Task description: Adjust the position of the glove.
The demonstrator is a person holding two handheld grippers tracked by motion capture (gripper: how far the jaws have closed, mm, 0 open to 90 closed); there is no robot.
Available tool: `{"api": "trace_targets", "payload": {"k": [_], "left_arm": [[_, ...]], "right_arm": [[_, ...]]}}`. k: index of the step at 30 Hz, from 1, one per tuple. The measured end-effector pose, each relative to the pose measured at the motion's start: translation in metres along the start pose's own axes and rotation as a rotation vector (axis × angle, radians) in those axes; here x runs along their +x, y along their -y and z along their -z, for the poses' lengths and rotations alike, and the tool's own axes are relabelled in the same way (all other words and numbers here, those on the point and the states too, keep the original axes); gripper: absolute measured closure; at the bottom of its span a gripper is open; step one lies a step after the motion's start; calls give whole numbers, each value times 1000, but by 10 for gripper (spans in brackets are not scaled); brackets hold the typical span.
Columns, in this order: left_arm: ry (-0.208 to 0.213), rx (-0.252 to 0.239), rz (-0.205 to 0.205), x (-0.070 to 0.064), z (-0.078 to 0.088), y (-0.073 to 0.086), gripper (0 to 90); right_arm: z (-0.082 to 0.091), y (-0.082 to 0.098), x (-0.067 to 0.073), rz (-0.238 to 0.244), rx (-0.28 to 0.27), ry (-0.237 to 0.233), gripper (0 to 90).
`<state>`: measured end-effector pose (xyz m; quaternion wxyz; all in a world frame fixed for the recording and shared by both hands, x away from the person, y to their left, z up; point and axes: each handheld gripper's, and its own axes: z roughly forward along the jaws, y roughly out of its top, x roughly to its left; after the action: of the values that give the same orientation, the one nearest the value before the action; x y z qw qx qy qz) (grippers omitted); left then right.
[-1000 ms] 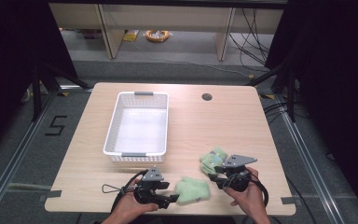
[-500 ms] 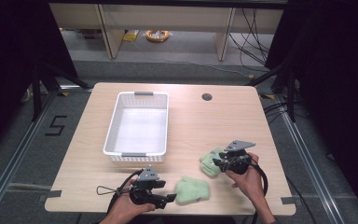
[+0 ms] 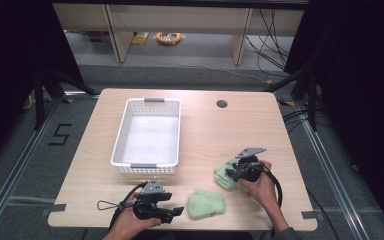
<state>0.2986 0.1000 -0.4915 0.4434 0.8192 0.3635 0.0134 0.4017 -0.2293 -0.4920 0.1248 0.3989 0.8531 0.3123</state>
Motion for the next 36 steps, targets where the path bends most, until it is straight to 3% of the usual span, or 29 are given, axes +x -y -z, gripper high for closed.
{"api": "trace_targets", "payload": {"k": [5,7,8,11,14,20,22,27,29,32,33,34,35,36], "left_arm": [[-10,0,-11,2,0,0,330],[-5,-7,0,2,0,0,330],[-6,-6,7,2,-1,0,330],[-9,-8,-12,3,0,-1,330],[-10,-9,-13,3,0,-1,330],[-12,-7,-11,3,0,-1,331],[-12,-11,-17,3,0,-1,332],[-10,-19,-13,2,0,-2,337],[-2,-20,-16,1,0,-3,341],[7,-24,-17,-2,-1,-4,356],[8,-36,-15,-3,-3,-5,362],[23,-18,-27,-3,-2,-6,369],[22,-23,-29,-4,-3,-7,380],[13,-49,-11,-7,-6,-7,380]], "right_arm": [[-3,2,0,-31,-9,-12,657],[-2,2,0,-32,8,-13,704],[-4,3,-1,-32,-21,-14,734],[-2,4,0,-47,-9,-20,812],[-3,5,-1,-53,-64,-11,844],[13,1,4,-60,-106,-11,852],[23,-1,10,-72,-142,-34,852],[35,-1,19,-74,-188,-40,852],[41,-1,24,-105,-196,-58,852],[44,0,30,-77,-233,-61,852],[47,0,34,-72,-223,-56,851],[46,-1,38,-68,-240,-73,851],[47,-1,47,-60,-247,-84,851],[47,-1,47,-60,-247,-84,851]]}}
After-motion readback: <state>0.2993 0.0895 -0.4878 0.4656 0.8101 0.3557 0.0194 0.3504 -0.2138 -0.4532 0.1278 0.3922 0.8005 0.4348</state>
